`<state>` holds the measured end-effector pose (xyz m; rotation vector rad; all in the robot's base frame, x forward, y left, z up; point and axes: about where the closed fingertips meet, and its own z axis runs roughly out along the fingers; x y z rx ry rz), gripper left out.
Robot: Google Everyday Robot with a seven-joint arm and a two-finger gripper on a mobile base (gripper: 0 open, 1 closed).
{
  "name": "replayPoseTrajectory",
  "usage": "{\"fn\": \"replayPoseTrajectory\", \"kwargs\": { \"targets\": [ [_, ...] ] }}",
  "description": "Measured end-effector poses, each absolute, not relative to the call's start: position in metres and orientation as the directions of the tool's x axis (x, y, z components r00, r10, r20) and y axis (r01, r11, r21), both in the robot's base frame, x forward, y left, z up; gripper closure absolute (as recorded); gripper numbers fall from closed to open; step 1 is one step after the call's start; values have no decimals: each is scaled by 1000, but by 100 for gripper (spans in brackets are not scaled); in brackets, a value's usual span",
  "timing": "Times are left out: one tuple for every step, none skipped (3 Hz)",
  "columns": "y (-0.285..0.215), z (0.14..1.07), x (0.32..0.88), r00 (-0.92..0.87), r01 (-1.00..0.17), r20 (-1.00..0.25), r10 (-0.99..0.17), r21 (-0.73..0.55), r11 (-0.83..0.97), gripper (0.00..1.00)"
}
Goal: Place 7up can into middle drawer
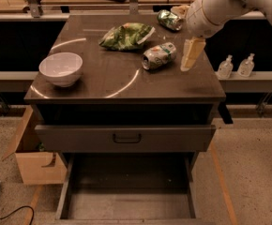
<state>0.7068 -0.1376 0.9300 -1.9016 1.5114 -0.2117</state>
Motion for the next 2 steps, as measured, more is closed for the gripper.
{"fn": "replayPoseTrajectory", "kwargs": {
  "targets": [
    [-118,921,719,362,-798,-270,-892,-585,-146,0],
    [-112,907,732,393,-802,-236,-889,-560,-207,0]
  ]
}}
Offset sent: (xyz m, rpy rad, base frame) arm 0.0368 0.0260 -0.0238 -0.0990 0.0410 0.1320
